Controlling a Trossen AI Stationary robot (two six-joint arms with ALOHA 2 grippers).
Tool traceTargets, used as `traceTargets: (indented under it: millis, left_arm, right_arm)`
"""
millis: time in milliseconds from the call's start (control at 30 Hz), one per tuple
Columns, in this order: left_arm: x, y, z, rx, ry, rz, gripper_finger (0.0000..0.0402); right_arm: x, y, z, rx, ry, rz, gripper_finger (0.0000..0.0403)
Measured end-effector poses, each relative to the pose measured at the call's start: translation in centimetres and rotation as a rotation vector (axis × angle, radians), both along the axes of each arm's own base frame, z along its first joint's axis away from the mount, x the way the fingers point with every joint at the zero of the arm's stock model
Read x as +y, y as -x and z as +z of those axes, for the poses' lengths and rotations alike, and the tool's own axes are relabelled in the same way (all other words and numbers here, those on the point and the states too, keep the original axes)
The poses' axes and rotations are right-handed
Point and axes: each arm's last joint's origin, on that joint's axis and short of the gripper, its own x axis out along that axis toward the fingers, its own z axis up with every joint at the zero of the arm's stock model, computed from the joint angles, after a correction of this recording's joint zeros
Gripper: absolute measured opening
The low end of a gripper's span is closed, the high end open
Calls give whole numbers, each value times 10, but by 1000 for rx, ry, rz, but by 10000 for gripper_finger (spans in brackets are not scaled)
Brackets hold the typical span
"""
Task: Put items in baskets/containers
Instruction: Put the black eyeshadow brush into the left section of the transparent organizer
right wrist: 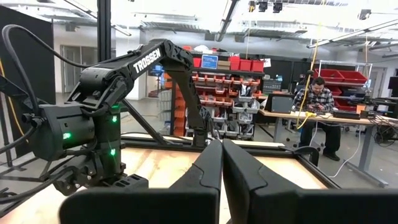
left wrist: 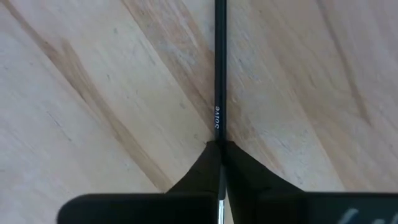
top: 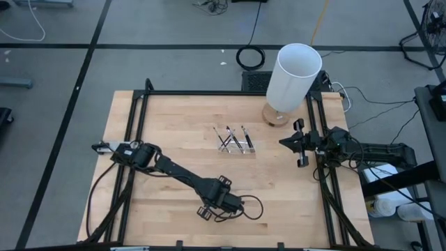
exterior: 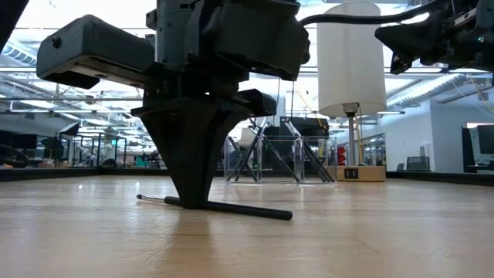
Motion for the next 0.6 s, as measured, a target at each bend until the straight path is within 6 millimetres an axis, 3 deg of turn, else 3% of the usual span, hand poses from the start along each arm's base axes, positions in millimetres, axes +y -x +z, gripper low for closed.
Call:
traceTargets:
  millis: [300, 600]
  left_arm:
    - [1, 3, 8, 47, -62, 6, 7]
    - [1, -5, 42, -1, -107, 24, 3]
  right_arm:
    - [0, 0, 1, -15, 2, 0, 0]
    - [0, 0, 2, -22, -22, 9, 0]
